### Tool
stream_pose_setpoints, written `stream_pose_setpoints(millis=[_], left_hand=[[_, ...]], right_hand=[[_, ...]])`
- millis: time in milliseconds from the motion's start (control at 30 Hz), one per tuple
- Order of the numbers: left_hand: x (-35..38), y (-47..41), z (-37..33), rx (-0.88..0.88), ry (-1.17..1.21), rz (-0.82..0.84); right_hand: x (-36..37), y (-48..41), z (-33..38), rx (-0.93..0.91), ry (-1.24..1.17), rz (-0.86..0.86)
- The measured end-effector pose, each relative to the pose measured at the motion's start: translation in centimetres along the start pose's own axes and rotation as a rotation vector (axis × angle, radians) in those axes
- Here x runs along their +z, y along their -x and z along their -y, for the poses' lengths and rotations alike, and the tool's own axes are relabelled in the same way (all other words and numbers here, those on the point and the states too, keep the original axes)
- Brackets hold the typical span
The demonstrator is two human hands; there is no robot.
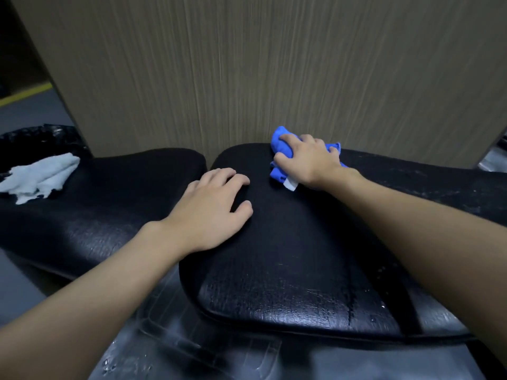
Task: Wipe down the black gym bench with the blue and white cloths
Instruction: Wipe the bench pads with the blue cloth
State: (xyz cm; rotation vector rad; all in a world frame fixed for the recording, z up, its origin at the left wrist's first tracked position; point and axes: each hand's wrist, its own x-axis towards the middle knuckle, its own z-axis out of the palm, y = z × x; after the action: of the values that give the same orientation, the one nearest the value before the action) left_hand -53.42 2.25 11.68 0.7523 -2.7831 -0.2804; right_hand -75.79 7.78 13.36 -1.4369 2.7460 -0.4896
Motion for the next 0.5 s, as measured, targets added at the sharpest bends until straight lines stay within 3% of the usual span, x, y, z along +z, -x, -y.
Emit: stream_pose_setpoints(millis=[233,500], left_hand=[[0.1,0.2,-0.1,-0.01,0.008,-0.017],[-0.3,0.6,-0.7,-0.048,0.053,-0.017]], right_hand=[[-0.1,1.0,0.1,-0.017,0.034,0.035],[-1.3,13.7,1.0,-0.187,0.0,0.053]])
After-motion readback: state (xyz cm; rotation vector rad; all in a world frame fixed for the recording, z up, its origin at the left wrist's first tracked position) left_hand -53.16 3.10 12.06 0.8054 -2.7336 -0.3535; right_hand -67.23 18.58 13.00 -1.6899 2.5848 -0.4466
